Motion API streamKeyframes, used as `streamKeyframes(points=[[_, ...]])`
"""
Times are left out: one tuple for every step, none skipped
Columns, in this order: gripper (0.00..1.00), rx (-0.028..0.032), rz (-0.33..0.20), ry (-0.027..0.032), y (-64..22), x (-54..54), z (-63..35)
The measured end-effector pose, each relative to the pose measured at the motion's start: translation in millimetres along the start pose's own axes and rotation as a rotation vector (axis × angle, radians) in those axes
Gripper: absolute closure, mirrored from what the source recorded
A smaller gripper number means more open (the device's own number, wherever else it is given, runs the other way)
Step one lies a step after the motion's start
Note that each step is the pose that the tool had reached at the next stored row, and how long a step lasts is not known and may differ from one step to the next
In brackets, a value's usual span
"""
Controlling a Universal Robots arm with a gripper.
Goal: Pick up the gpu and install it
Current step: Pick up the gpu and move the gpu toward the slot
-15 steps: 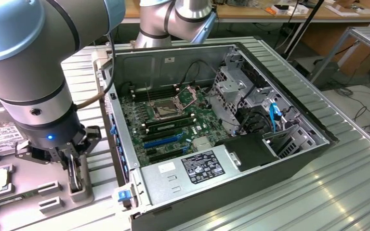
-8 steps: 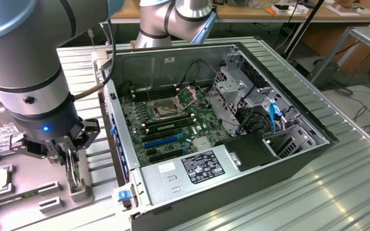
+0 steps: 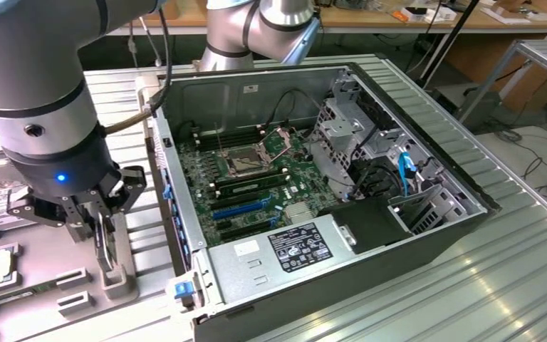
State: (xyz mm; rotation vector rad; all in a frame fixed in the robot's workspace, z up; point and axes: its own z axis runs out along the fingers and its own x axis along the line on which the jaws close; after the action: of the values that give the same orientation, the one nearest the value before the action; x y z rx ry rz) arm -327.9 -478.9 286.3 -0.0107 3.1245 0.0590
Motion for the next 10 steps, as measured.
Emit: streamKeyframes(points=[[0.73,0.0,0.0,-0.0001,0.1,0.0,-2.9],[0.73,0.0,0.0,0.0,0.2,-0.1,-5.4],[0.73,-0.0001,0.0,-0.0001,0.3,-0.1,-8.0],[0.73,0.0,0.0,0.0,0.4,-0.2,-10.7],[0.73,0.0,0.0,0.0,0.5,-0.2,-13.0],[0.73,-0.0002,0.0,-0.0001,0.7,-0.3,-17.3],[0.73,-0.0003,0.0,-0.0001,0.8,-0.3,-20.9],[0.73,-0.0006,0.0,0.0,0.8,-0.4,-22.1],[0.73,-0.0007,0.0,-0.0003,0.8,-0.4,-22.1],[0.73,-0.0006,0.0,-0.0002,0.8,-0.4,-22.1]])
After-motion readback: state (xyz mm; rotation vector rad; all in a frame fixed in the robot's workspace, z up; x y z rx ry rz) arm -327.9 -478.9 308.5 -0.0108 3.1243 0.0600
